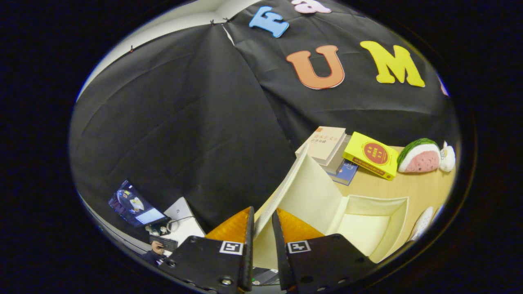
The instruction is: Open the storage box then place both shoes into the box .Put the left shoe in first, then the right shoe, with the right side of both shoes facing outward in a uniform manner.
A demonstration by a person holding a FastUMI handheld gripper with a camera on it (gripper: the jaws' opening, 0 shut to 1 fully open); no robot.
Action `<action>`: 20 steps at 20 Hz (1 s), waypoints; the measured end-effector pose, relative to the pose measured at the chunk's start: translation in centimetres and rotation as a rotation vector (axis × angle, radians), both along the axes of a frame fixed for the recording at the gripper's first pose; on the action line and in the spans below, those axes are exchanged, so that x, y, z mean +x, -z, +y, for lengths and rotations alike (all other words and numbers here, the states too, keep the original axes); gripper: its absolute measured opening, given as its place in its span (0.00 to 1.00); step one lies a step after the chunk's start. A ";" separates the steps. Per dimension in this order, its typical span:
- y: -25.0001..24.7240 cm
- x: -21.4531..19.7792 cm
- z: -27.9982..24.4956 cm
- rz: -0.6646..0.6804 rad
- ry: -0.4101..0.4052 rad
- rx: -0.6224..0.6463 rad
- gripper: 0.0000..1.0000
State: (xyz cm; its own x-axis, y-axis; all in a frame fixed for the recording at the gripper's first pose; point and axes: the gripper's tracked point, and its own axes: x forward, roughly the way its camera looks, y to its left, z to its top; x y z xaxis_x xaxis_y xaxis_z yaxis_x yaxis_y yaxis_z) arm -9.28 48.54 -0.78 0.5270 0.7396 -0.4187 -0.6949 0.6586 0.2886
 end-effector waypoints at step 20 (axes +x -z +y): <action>-2.1 5.8 -20.6 -0.329 0.337 -0.054 0.96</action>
